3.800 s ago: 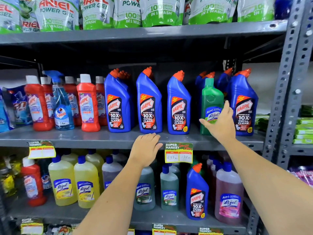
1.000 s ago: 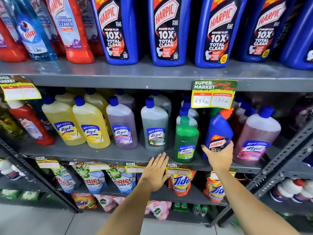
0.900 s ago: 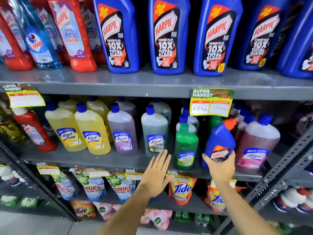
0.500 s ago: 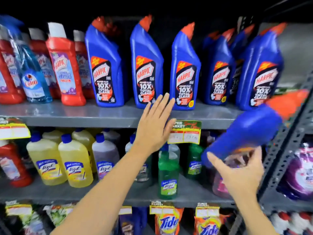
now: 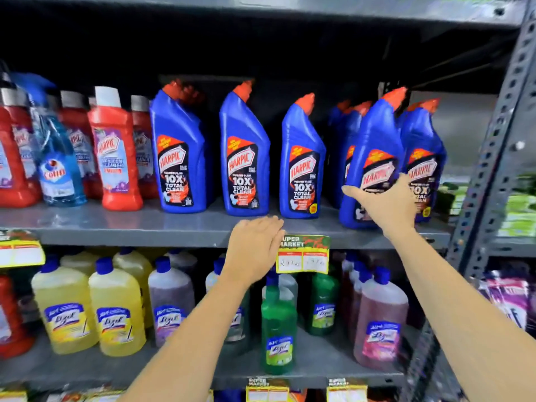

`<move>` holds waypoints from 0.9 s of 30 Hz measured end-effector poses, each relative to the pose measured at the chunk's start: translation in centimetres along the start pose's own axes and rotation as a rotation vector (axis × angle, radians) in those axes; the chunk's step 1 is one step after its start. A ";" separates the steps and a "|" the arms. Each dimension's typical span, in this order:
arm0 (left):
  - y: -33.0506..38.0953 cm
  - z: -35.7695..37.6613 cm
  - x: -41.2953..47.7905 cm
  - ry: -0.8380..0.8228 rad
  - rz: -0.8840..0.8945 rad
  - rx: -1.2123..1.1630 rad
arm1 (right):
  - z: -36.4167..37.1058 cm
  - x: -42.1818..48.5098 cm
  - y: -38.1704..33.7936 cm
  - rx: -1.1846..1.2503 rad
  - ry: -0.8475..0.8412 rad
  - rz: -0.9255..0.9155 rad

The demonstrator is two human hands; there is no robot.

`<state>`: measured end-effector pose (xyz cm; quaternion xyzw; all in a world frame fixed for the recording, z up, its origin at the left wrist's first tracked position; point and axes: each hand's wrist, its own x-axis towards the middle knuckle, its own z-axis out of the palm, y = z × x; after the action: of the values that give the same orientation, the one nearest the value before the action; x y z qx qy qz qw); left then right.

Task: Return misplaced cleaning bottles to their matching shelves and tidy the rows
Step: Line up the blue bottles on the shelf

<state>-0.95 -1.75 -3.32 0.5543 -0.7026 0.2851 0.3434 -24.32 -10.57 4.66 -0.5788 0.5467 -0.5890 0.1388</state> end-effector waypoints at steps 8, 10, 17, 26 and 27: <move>-0.3 0.6 -0.3 0.011 -0.045 -0.003 | 0.7 -0.3 0.2 -0.134 -0.140 -0.015; -0.3 0.6 -0.3 0.015 -0.045 0.015 | 0.6 -0.8 0.6 -0.141 -0.135 -0.022; -0.3 1.2 -0.6 0.019 -0.080 0.076 | 1.5 -1.0 1.6 -0.197 -0.140 -0.007; -0.3 1.2 -0.6 -0.009 -0.088 0.073 | 3.1 -0.6 1.7 -0.214 -0.074 -0.001; -0.3 1.2 -0.6 -0.008 -0.088 0.073 | 3.3 -0.7 1.8 -0.221 -0.057 -0.008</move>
<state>-0.75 -2.40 -4.51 0.5979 -0.6680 0.2929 0.3325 -22.24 -12.24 1.98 -0.6093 0.6018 -0.5088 0.0874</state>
